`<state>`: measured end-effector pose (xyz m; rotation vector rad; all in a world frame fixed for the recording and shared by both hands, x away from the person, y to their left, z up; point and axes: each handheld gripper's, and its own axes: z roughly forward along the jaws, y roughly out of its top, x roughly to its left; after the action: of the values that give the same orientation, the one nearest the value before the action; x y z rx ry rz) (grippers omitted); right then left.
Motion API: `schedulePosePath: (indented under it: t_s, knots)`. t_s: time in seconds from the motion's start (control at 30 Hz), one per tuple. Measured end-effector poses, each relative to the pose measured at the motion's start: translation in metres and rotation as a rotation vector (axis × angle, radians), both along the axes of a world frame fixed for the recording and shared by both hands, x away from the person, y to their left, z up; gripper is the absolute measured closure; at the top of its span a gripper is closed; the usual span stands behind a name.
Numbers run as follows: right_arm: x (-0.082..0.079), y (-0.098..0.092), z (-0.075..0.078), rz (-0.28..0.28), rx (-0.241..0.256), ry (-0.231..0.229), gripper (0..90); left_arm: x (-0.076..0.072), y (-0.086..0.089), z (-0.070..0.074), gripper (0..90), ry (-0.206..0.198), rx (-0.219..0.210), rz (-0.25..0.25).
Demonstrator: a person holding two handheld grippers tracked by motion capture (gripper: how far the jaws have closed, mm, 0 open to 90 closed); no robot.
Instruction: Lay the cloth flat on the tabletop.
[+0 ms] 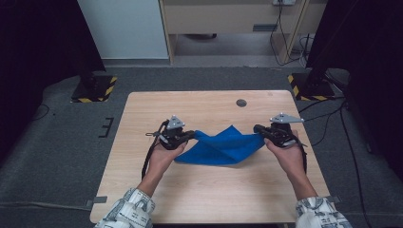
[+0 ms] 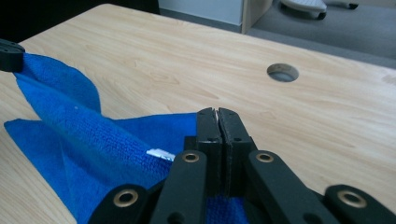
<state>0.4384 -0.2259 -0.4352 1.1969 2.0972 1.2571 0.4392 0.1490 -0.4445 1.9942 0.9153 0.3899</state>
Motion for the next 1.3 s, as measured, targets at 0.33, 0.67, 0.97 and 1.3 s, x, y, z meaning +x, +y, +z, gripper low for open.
schedulePosePath:
  t_s: [0.33, 0.67, 0.97, 1.3]
  knots:
    - [-0.007, -0.007, 0.019, -0.008, 0.041, -0.044, 88.5, 0.0, 0.002, 0.015, 86.5, -0.012, 0.011, 0.013]
    - [-0.009, -0.01, 0.027, -0.017, 0.047, -0.066, 88.9, 0.002, 0.007, 0.017, 86.9, -0.009, -0.003, 0.019]
    - [-0.013, -0.007, 0.031, -0.013, 0.041, -0.084, 88.8, 0.001, 0.012, 0.031, 86.5, -0.036, -0.018, 0.02]
    - [-0.02, -0.003, 0.041, 0.001, 0.038, -0.107, 88.8, -0.002, 0.017, 0.044, 86.4, -0.06, -0.023, 0.023]
